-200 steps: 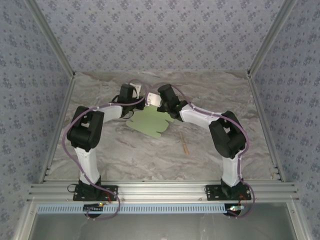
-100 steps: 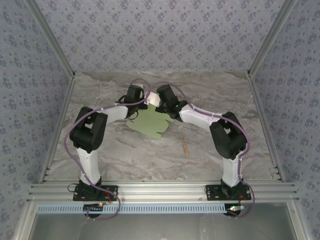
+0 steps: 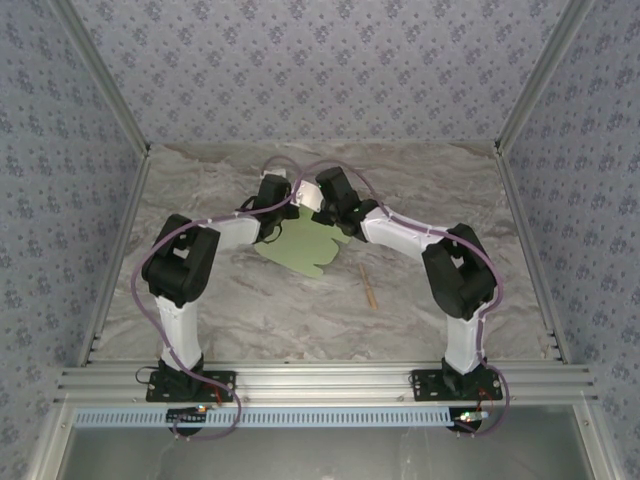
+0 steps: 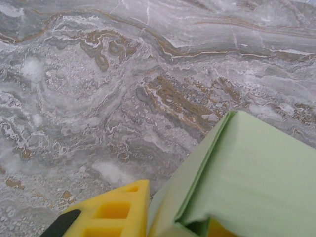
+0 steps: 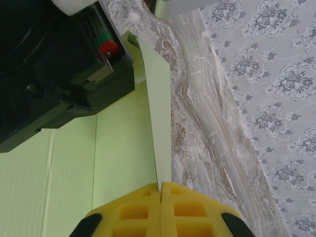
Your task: Fold the paper box
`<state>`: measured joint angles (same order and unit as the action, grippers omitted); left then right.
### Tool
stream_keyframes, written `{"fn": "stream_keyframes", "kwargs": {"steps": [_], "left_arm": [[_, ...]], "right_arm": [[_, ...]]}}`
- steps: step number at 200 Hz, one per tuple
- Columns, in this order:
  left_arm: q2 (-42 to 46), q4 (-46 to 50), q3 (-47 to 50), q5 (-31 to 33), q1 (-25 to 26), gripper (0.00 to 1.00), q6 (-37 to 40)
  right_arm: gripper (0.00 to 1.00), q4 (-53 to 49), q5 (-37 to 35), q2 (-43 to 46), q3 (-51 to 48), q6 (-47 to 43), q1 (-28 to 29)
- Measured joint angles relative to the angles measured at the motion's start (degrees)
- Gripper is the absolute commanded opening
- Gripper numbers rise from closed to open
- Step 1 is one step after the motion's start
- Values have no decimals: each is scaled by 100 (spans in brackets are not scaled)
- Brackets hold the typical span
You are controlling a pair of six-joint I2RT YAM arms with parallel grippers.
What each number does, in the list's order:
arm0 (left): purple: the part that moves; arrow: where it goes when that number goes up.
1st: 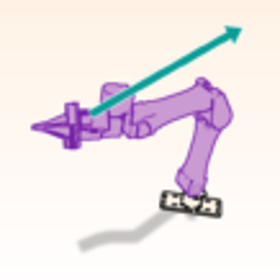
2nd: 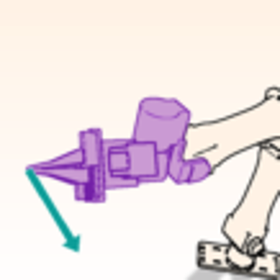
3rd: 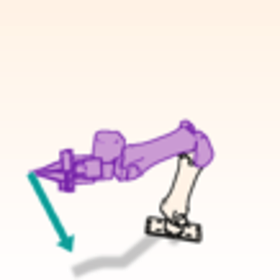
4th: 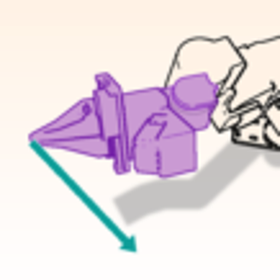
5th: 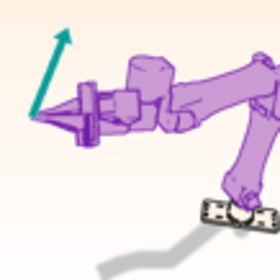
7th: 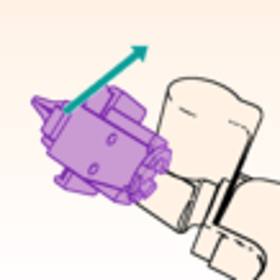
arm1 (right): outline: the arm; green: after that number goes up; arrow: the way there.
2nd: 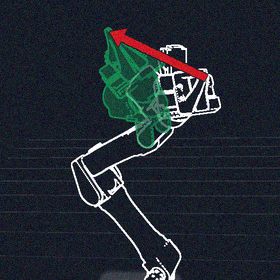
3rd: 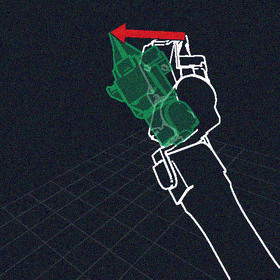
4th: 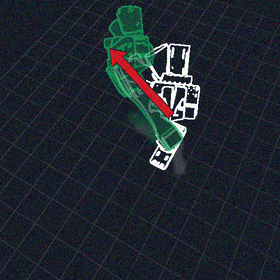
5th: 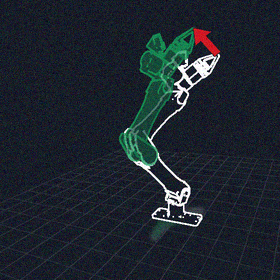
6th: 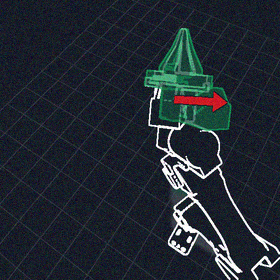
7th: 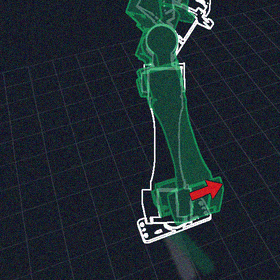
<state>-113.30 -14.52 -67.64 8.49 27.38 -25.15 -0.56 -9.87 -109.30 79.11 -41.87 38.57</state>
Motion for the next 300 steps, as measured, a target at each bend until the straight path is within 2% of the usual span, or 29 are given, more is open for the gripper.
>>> {"fn": "stream_keyframes", "kwargs": {"steps": [29, 67, 132, 160, 211, 248, 268, 300], "left_arm": [[7, -286, 149, -122, -33, 31, 35], [81, -328, 348, -337, -127, 34, 160], [341, -264, 452, -1158, -369, 44, 483], [411, -155, 487, -1495, -431, 45, 638], [490, 17, 511, -1932, -527, 31, 859], [516, 66, 518, -2199, -610, 27, 966], [516, 63, 518, -2280, -643, 25, 968], [522, 87, 518, -2277, -638, 14, 990]], "right_arm": [[0, -136, 94, 61, 2, -79, -72], [0, -203, 223, 66, 61, -214, -103], [0, -271, 310, 70, 223, -472, -160], [0, -271, 326, 90, 227, -557, -157], [0, -269, 321, 94, 227, -748, -157], [0, -232, 343, 138, 205, -938, -157], [0, -223, 439, 247, 116, -1019, -157], [0, -225, 553, 352, 61, -1029, -155]]}}
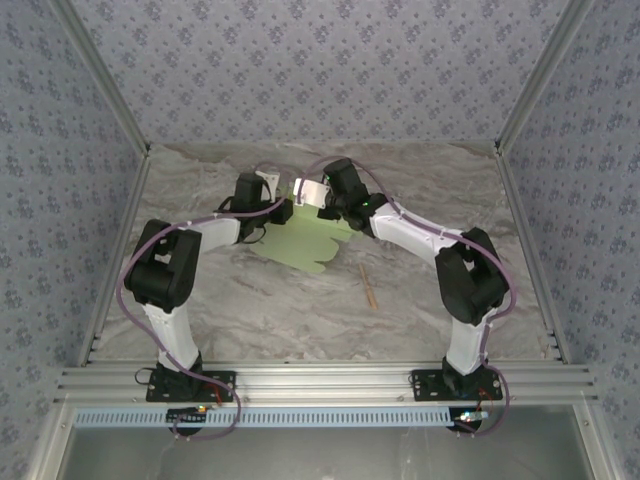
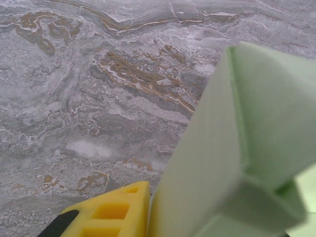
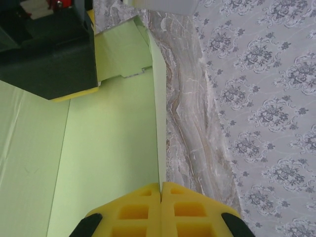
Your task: Fold the paper box
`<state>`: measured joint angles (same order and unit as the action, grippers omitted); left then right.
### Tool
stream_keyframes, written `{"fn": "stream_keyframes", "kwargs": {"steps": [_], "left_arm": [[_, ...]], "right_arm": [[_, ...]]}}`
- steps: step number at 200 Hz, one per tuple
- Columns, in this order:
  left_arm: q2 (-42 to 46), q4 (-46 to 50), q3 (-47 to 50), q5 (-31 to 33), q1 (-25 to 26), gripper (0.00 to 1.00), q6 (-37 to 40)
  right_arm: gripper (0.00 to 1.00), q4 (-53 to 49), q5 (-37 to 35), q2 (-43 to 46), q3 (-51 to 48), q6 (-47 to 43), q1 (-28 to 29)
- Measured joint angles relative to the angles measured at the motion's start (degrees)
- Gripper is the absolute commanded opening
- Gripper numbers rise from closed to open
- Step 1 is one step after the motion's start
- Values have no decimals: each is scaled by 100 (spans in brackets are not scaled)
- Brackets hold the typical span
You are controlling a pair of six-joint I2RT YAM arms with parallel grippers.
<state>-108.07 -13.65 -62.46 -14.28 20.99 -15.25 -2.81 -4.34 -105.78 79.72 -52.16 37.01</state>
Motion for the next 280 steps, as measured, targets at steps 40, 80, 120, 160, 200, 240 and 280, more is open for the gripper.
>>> {"fn": "stream_keyframes", "kwargs": {"steps": [40, 80, 120, 160, 200, 240, 280], "left_arm": [[15, 133, 0, 55, 50, 4, 46], [155, 144, 116, 125, 50, 0, 66], [232, -57, 396, 483, 48, 0, 63], [350, -341, 645, 898, 48, 0, 33], [610, -560, 901, 1244, 107, 0, 33], [841, -605, 938, 1606, 306, 0, 109], [1038, -610, 968, 1838, 407, 0, 157]], "right_arm": [[0, 0, 7, 2, 0, 2, 2], [13, 28, 2, 4, 2, 39, 15], [32, -87, 61, 125, 2, 422, 68], [51, -282, 205, 599, -9, 1193, 68], [54, -540, 343, 1325, -232, 2253, -44], [61, -1486, 634, 1456, 269, 3746, -387], [65, -2295, 929, 1134, 970, 4911, -448]]}}
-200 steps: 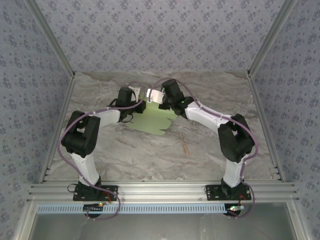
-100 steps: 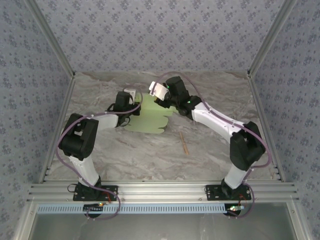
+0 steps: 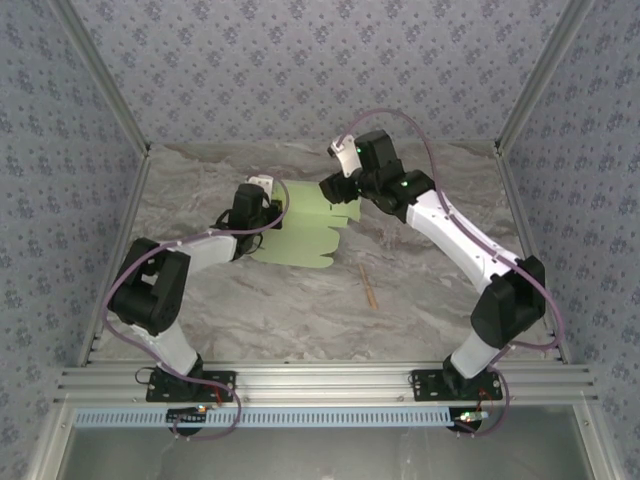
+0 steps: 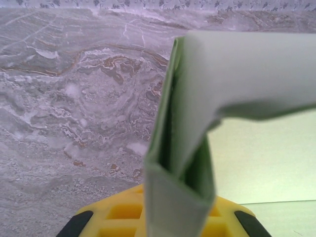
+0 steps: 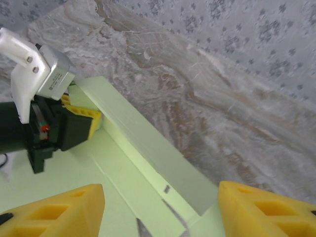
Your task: Fold the paper box
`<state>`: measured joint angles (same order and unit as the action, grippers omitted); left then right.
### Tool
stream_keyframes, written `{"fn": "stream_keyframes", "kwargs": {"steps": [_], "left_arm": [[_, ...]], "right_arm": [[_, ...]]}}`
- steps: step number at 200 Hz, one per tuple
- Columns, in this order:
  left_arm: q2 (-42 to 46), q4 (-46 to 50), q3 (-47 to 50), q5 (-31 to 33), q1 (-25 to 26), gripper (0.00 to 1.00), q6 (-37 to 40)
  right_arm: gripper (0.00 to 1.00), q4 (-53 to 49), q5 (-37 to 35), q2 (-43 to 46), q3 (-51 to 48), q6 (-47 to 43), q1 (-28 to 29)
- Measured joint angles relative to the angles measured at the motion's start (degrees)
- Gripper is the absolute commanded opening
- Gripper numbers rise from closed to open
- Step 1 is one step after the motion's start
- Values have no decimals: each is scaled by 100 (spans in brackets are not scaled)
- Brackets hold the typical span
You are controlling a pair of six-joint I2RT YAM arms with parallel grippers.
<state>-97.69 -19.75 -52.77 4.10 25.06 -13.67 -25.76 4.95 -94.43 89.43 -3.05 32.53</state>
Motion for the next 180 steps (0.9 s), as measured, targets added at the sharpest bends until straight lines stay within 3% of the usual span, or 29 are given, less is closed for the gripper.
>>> {"fn": "stream_keyframes", "kwargs": {"steps": [73, 180], "left_arm": [[63, 4, 35, 293, 122, 0, 107], [96, -61, 157, 372, 175, 0, 125]], "right_arm": [[63, -627, 332, -787, 450, 763, -46], [62, -557, 640, -957, 426, 1681, -380]]}}
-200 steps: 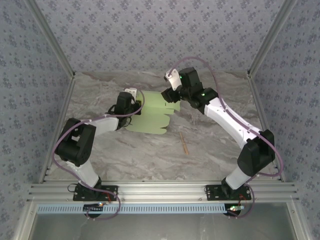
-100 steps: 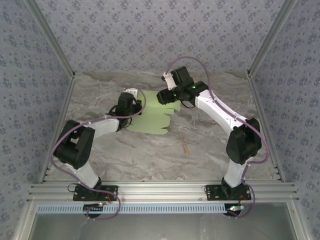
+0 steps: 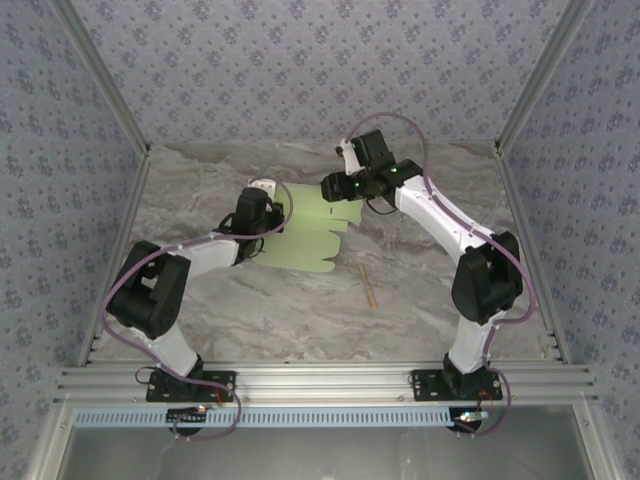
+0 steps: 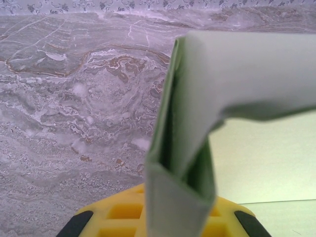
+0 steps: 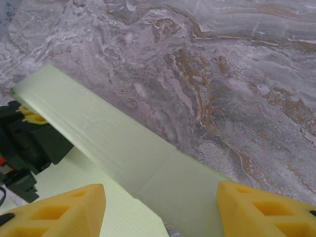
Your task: Fold the paper box
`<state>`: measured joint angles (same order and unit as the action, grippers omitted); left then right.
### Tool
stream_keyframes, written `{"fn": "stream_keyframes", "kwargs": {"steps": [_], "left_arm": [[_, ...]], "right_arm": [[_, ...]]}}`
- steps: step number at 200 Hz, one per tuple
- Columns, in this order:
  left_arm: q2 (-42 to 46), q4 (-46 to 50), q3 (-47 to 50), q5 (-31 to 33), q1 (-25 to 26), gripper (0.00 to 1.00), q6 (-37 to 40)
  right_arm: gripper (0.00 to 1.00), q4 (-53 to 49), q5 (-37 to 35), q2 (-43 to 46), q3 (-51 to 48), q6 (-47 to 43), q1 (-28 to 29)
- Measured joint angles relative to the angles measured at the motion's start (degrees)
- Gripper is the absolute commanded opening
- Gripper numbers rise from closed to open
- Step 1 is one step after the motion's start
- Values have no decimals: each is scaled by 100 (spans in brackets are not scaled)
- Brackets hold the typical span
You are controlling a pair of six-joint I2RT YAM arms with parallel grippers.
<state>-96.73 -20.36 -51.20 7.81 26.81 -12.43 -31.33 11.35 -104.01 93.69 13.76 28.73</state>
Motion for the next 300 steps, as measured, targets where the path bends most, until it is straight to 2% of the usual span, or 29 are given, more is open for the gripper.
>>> {"fn": "stream_keyframes", "kwargs": {"steps": [69, 118, 154, 180, 217, 252, 300], "left_arm": [[0, 52, 0, 212, 55, 0, 42], [0, 127, -2, 317, 131, 0, 42], [0, 249, -31, 472, 173, 0, 48], [9, 282, -39, 511, 181, 0, 70], [118, 374, -39, 507, 181, 0, 120], [155, 391, -39, 503, 181, 0, 151], [160, 391, -39, 457, 181, 0, 195]], "right_arm": [[52, 24, 74, -103, -2, 389, 98], [52, 111, 249, -111, -2, 662, 168], [59, 22, 291, -111, 26, 669, 175], [60, -286, -90, -94, 162, -22, 201], [61, -433, -800, 225, 33, -1655, 409], [60, -409, -1132, 424, -74, -2962, 426], [55, -501, -1381, 92, 94, -3899, 354]]}}
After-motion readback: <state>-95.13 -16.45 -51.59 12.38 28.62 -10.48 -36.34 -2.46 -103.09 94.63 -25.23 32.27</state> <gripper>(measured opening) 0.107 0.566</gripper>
